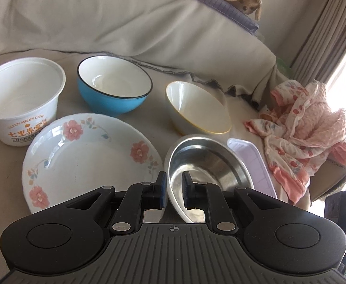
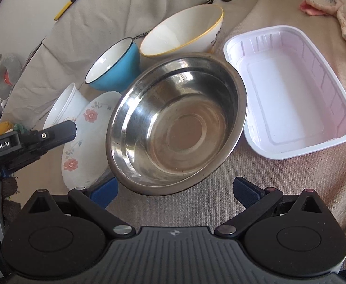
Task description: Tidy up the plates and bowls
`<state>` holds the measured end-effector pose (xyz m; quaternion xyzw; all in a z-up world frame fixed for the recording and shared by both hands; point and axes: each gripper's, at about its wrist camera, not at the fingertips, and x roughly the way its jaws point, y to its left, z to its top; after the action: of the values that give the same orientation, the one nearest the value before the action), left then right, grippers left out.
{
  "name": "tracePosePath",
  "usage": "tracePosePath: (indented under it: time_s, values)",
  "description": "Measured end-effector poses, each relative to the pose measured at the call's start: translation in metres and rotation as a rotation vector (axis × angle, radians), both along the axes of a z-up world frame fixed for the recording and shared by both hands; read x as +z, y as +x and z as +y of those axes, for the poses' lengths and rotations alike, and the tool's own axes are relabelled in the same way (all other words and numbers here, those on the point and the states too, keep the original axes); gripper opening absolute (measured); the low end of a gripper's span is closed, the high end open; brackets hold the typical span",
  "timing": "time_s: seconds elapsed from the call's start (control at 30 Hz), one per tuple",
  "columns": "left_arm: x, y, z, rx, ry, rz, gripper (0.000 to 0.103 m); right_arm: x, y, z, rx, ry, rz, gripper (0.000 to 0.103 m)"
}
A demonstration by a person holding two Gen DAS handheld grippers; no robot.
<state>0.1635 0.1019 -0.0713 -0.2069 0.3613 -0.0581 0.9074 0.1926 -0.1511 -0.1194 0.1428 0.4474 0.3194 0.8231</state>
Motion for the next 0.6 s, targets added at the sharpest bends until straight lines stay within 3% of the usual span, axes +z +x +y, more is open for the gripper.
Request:
tracePosePath:
  time_s: [0.23,0.6]
  values:
    - [-0.009,0.019,-0.003,-0.01,-0.015,0.013,0.015,-0.02,0.019,-0.006,-0.04,0.05,0.079,0.103]
    - [0.02,0.035,-0.041,-0.099,0.048,-0.06,0.015,-0.02,0.029,-0.002,0.001,0.035,0.105,0.103]
